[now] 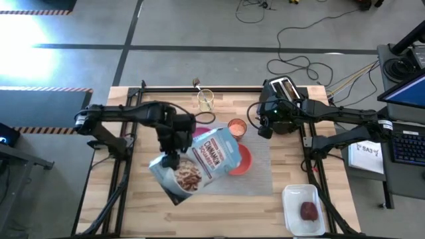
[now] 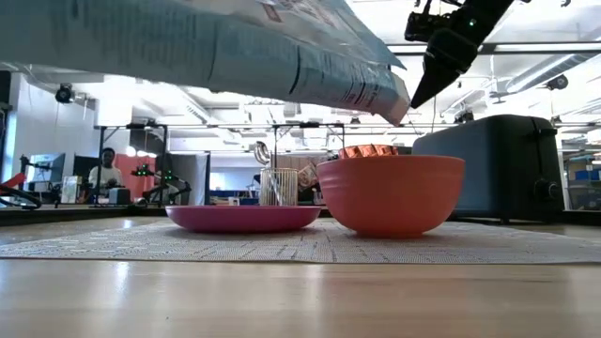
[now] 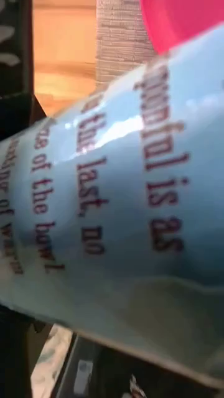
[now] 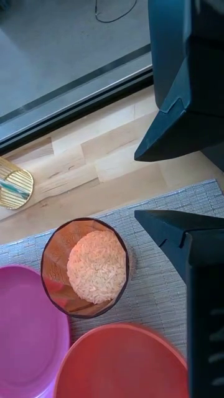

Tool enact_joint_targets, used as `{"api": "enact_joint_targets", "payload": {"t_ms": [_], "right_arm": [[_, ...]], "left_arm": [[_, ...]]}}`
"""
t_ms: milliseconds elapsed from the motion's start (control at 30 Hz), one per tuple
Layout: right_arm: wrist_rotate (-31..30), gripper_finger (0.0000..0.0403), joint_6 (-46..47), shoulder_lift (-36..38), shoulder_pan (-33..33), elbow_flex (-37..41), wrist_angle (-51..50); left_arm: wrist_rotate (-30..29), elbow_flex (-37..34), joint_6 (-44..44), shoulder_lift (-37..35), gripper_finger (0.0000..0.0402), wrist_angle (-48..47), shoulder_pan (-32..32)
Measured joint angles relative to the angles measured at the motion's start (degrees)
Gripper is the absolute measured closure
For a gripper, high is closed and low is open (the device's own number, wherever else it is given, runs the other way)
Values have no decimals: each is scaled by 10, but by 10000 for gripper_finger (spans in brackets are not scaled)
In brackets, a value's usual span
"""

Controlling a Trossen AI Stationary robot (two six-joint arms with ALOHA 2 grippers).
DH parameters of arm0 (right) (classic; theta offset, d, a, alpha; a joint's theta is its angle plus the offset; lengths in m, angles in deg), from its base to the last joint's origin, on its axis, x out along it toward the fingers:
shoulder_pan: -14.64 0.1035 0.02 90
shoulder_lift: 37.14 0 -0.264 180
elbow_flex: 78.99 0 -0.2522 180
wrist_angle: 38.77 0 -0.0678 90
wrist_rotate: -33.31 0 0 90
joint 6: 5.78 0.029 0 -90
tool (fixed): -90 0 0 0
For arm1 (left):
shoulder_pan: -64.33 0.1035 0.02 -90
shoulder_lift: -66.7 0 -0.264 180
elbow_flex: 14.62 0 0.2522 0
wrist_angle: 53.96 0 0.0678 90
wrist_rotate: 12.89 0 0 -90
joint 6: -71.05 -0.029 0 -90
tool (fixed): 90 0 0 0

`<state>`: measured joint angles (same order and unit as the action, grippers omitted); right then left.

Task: Arrange a breakfast setting
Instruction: Pour the cereals from the cereal box in the orange bowl

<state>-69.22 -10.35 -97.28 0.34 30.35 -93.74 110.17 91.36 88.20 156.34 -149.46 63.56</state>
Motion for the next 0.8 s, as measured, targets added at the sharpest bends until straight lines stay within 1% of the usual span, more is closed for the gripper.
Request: {"api": "enact_joint_targets", "payload": {"t_ms": [267, 500, 800], "right_arm": [[0, 275, 0, 0, 0, 0, 0], [0, 275, 0, 0, 0, 0, 0], [0, 275, 0, 0, 0, 0, 0]], "left_arm": [[38, 0, 0, 0, 209, 1, 26], [89, 0, 1, 1, 209, 9, 34], [147, -1, 3, 37, 209, -8, 58]]}}
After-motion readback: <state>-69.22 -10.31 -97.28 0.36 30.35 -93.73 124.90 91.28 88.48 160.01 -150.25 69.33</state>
